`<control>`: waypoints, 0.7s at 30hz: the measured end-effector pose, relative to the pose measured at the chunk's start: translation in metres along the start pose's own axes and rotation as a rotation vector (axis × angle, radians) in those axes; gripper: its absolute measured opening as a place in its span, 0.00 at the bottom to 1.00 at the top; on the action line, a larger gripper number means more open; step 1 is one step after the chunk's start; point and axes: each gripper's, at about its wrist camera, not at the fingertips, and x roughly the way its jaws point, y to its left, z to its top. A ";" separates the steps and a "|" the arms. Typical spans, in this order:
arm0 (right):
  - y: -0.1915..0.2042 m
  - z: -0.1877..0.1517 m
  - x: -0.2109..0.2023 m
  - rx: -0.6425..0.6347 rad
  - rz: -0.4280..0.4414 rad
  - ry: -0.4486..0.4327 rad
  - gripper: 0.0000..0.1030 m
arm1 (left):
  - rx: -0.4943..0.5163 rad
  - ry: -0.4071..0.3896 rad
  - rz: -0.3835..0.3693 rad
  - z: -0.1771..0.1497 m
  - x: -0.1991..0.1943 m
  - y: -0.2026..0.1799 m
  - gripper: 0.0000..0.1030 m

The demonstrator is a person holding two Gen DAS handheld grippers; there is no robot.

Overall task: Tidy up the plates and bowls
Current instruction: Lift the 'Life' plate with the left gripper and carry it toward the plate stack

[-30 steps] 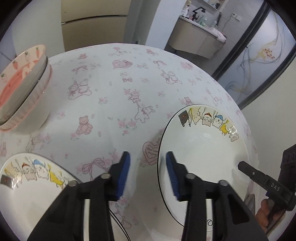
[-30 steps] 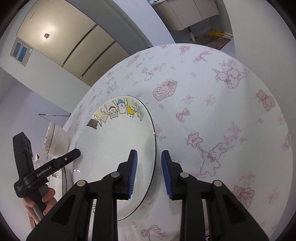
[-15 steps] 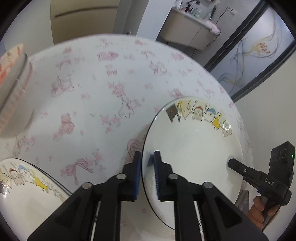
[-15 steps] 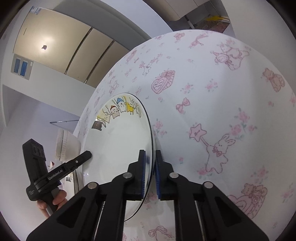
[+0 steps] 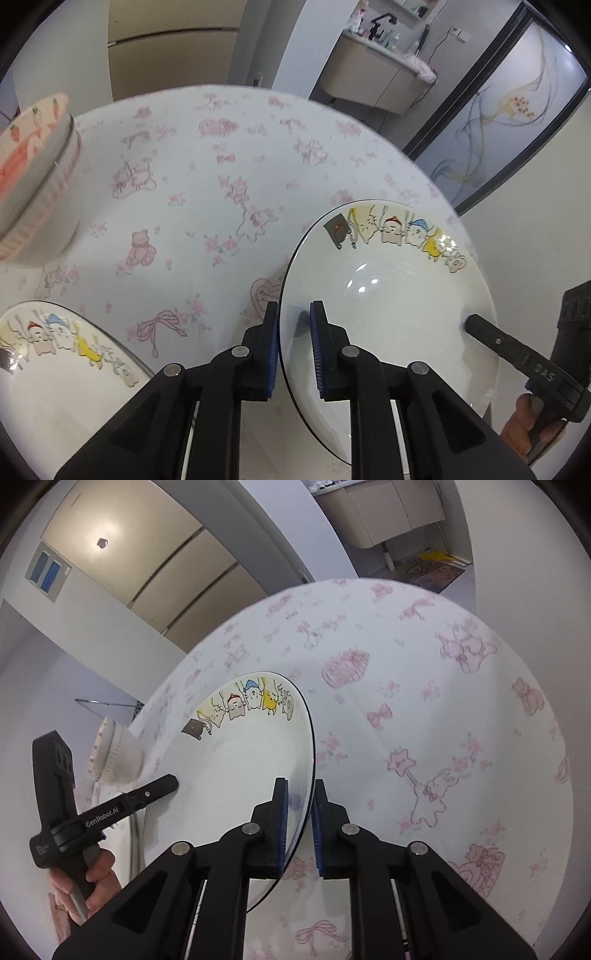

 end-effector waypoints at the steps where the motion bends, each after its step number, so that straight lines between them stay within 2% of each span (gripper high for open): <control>1: 0.001 0.001 -0.003 -0.003 -0.004 -0.004 0.12 | 0.009 -0.013 -0.003 0.001 -0.007 -0.002 0.16; 9: 0.023 0.001 -0.032 -0.020 0.041 -0.045 0.12 | 0.021 -0.104 -0.013 0.001 -0.059 -0.007 0.16; 12: 0.039 0.000 -0.042 -0.050 0.033 -0.055 0.12 | 0.017 -0.132 -0.014 -0.003 -0.076 -0.003 0.16; 21: 0.088 -0.014 -0.062 -0.134 0.055 -0.081 0.12 | 0.016 -0.175 -0.019 -0.027 -0.123 0.026 0.16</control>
